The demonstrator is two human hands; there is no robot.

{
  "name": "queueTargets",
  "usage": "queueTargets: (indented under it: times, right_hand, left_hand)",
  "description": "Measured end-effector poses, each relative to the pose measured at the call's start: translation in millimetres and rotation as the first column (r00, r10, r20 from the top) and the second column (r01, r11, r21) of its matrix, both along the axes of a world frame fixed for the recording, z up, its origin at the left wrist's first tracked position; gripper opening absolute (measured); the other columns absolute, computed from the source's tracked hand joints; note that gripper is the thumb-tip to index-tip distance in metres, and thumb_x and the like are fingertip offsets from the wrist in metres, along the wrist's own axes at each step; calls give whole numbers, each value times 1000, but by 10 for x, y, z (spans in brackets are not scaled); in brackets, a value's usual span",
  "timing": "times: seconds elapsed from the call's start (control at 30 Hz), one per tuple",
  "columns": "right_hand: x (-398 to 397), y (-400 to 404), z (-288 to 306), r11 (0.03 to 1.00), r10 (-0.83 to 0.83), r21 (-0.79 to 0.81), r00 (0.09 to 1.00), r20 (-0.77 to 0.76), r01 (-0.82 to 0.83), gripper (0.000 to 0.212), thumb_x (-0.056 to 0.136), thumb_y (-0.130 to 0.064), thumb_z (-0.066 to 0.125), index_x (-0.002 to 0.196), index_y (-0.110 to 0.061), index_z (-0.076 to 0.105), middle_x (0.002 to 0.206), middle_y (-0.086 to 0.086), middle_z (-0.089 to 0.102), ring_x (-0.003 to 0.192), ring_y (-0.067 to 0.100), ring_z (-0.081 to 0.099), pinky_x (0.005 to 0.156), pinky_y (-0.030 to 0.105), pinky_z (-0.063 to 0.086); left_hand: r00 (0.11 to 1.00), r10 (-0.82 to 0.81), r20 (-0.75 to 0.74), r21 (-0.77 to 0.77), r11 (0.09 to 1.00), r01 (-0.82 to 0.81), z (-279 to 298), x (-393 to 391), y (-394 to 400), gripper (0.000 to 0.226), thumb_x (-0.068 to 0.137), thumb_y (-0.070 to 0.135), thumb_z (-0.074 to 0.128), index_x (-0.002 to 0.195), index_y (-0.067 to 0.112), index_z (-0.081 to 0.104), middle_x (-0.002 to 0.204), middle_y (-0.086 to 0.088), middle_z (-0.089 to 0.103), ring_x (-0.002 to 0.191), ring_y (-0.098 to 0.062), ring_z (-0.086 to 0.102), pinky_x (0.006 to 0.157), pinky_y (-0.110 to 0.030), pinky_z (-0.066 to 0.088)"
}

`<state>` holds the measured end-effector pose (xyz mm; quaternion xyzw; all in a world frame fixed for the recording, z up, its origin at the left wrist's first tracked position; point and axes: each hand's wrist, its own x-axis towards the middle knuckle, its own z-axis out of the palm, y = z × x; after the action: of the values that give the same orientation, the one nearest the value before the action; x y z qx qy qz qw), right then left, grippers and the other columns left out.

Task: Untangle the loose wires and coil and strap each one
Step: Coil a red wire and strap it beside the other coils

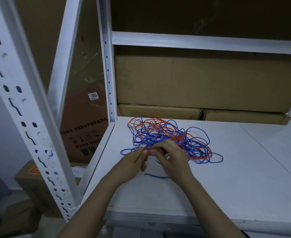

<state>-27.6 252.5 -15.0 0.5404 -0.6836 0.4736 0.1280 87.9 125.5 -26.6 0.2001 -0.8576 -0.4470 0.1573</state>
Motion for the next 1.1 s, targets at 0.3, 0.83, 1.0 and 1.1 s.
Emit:
queueTargets:
  times: [0.3,0.83,1.0,1.1]
  right_hand:
    - [-195,-142,92,994,-48,103,987,152,33,13,94,-12,57,92,-7,69,86,1,58,80,10,51,71,8,34]
    - [200,-73,-236,859,-11,501,984,-180,102,31,102,-25,38,126,-22,57,118,3,61,106,25,57,81,36,46]
    - [165,-65,-207,829,-115,482,930,-348,283,26,99,-21,42,121,-25,55,116,1,60,105,26,59,73,32,43]
    - [152,-32,-160,824,-145,456,903,-406,337,25,98,-19,44,120,-25,56,114,2,60,104,27,59,70,31,42]
  left_hand:
    - [980,-24,-200,483,867,120,222,82,112,43,103,36,29,75,8,47,46,6,43,48,-11,49,79,-36,54]
    - [908,256,-330,489,869,-67,264,67,20,45,106,30,22,94,19,65,92,9,75,98,-6,67,88,-17,39]
    - [920,224,-320,405,911,-81,242,60,93,42,105,32,24,121,10,56,114,8,69,96,7,65,72,6,35]
    - [907,265,-326,394,911,-125,264,66,88,41,105,32,23,120,9,52,113,8,69,81,8,66,64,8,34]
